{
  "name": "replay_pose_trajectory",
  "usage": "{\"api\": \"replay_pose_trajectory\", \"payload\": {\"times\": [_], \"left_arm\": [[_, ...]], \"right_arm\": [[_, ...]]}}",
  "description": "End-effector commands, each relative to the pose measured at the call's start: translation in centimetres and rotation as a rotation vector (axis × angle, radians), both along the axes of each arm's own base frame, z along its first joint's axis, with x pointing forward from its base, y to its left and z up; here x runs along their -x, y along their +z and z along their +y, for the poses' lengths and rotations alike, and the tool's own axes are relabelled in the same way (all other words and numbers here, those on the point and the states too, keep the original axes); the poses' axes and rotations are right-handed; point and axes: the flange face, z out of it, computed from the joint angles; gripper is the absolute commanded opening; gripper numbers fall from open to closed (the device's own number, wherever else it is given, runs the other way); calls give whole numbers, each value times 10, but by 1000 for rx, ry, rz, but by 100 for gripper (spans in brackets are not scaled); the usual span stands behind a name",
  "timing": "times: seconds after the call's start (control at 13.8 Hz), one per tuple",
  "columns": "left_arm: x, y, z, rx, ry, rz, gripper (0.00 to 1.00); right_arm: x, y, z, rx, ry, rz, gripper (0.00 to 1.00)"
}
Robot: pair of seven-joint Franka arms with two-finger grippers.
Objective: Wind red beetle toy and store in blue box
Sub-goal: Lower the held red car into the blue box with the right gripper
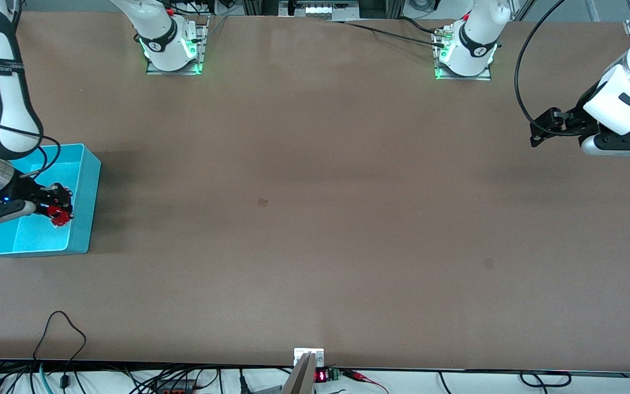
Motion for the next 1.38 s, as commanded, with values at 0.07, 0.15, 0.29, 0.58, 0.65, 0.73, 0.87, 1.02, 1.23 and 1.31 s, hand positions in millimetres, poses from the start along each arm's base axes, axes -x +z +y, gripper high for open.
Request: {"api": "replay_pose_trajectory", "payload": {"times": [0.07, 0.15, 0.29, 0.58, 0.65, 0.73, 0.87, 1.02, 1.23, 1.31], "left_arm": [[2, 7, -1, -14, -19, 2, 100], [2, 7, -1, -14, -19, 2, 100], [2, 7, -1, -14, -19, 2, 100], [2, 7, -1, -14, -19, 2, 100], [2, 8, -1, -14, -19, 1, 100], [2, 8, -1, -14, -19, 1, 100], [2, 7, -1, -14, -19, 2, 100], [2, 7, -1, -14, -19, 2, 100], [2, 7, -2, -14, -21, 2, 100], [2, 7, -2, -14, -21, 2, 100]], "right_arm": [[12, -12, -42, 0, -134, 47, 0], [11, -20, -52, 5, -148, 51, 0], [7, -38, -71, 15, -170, 68, 0], [14, -75, -90, 24, -197, 110, 0], [17, -87, -95, 27, -206, 112, 0], [20, -98, -101, 33, -218, 111, 0], [21, -103, -99, 35, -211, 116, 0], [27, -116, -97, 29, -206, 143, 0], [35, -131, -95, 22, -195, 172, 0], [33, -132, -94, 27, -173, 168, 0]]}}
